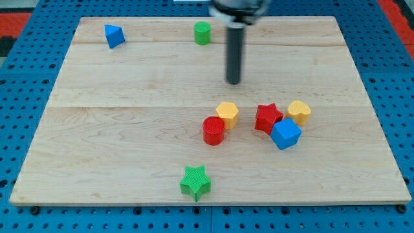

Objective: Keep yellow heart vertically above blue cube

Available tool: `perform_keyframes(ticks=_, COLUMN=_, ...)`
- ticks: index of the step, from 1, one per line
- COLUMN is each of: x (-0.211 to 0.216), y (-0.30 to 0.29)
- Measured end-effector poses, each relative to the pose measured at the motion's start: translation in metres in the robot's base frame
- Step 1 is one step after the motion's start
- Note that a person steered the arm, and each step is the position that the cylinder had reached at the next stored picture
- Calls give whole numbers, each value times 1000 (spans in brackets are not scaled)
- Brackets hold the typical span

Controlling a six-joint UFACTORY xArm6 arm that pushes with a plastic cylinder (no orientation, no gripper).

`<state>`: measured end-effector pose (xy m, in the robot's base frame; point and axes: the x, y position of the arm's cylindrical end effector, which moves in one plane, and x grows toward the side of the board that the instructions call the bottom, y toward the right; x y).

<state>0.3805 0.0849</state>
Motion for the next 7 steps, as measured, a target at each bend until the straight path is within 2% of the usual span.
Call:
perform_keyframes(ticks=1, x=22, y=96)
perform_keyframes(ticks=2, x=74, y=152)
perform_keyframes(ticks=3, x=138, y=143)
perform_keyframes(ticks=4, x=109, y=82)
perform_keyframes(ticks=5, x=72, y=54)
perform_keyframes(ticks=6, x=24, y=69)
perform_keyframes(ticks=7, x=0, y=69)
